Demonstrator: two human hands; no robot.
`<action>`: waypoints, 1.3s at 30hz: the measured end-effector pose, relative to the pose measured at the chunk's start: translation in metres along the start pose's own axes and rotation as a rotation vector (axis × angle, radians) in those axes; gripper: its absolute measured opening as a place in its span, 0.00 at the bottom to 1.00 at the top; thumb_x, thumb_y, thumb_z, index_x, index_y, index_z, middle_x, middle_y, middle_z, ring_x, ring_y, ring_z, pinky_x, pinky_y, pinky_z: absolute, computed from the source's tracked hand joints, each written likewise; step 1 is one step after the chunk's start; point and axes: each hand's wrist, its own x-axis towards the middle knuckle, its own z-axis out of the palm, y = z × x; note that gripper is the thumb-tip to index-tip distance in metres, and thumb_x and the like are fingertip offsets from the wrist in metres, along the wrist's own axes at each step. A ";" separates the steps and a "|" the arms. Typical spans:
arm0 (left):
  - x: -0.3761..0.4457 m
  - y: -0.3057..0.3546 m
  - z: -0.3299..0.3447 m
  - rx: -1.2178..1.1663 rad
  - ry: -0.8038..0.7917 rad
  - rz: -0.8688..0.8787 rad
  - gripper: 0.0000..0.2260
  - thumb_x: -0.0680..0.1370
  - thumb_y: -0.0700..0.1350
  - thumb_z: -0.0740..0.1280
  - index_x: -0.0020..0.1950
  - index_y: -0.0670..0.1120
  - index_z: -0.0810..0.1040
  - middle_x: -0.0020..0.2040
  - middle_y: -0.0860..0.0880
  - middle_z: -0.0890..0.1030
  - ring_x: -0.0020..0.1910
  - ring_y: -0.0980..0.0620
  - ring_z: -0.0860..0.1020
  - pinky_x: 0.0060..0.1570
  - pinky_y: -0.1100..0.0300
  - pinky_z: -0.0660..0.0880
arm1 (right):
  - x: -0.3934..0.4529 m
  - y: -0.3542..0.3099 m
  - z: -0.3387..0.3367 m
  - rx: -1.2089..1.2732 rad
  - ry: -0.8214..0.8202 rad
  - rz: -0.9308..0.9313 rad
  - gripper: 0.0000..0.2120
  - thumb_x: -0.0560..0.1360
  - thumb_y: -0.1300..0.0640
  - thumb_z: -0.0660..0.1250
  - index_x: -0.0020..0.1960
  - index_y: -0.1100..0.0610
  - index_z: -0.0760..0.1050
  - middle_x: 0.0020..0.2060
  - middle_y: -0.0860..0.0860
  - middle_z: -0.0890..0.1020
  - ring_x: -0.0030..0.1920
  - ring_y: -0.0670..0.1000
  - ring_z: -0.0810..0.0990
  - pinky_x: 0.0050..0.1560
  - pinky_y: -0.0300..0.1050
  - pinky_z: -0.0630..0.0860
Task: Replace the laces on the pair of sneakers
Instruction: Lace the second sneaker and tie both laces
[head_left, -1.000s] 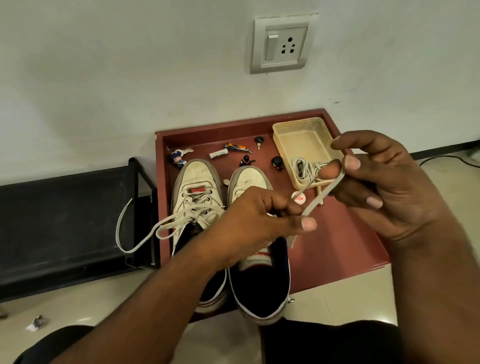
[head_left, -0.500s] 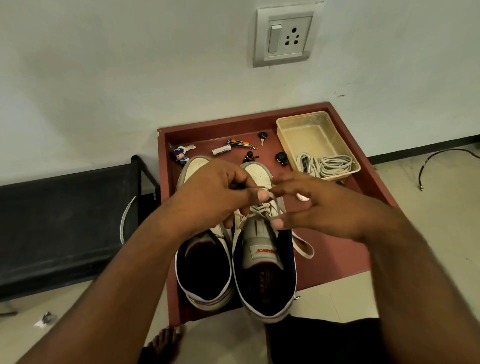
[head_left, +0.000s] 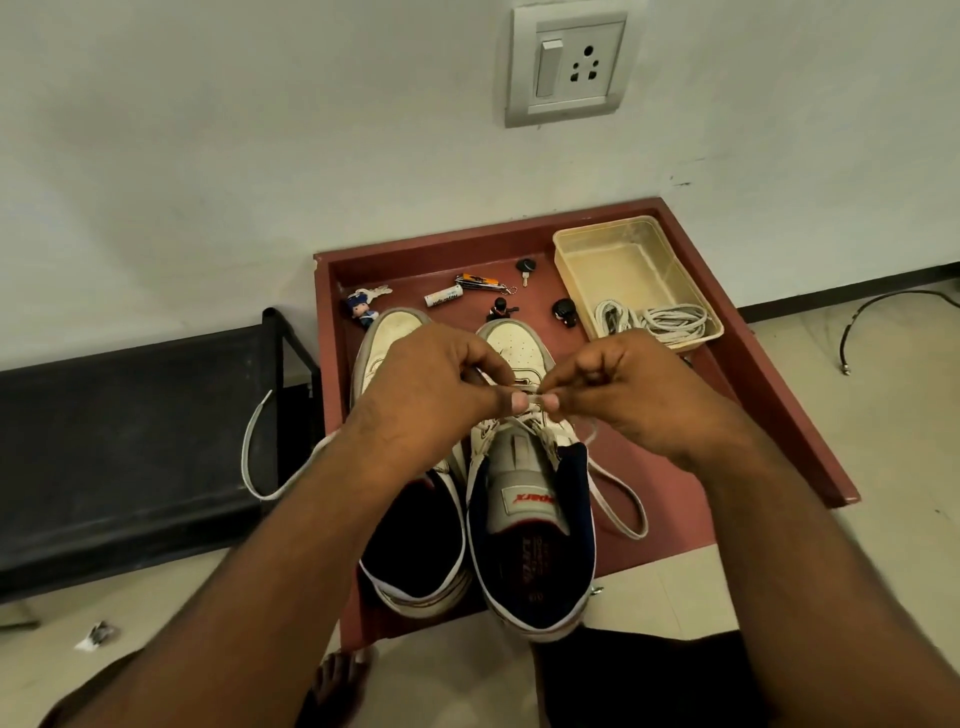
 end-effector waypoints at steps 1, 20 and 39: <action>-0.001 0.000 0.005 0.059 0.044 -0.007 0.05 0.72 0.49 0.76 0.42 0.51 0.83 0.39 0.55 0.82 0.38 0.60 0.79 0.40 0.64 0.74 | 0.002 0.006 -0.003 -0.048 0.025 0.032 0.02 0.72 0.62 0.73 0.42 0.56 0.83 0.34 0.52 0.84 0.39 0.55 0.82 0.48 0.50 0.80; -0.008 -0.003 0.064 0.776 0.046 -0.171 0.08 0.77 0.56 0.67 0.52 0.55 0.82 0.81 0.49 0.46 0.78 0.39 0.36 0.70 0.31 0.42 | 0.008 0.009 0.001 0.193 0.157 0.072 0.03 0.72 0.66 0.71 0.39 0.62 0.83 0.27 0.43 0.79 0.24 0.36 0.72 0.28 0.28 0.66; -0.002 -0.005 0.048 0.625 0.039 -0.254 0.09 0.80 0.55 0.64 0.57 0.57 0.79 0.81 0.47 0.42 0.76 0.37 0.32 0.70 0.31 0.44 | 0.014 0.021 0.026 0.017 0.027 0.194 0.04 0.68 0.65 0.73 0.37 0.57 0.85 0.34 0.52 0.85 0.41 0.57 0.84 0.51 0.58 0.80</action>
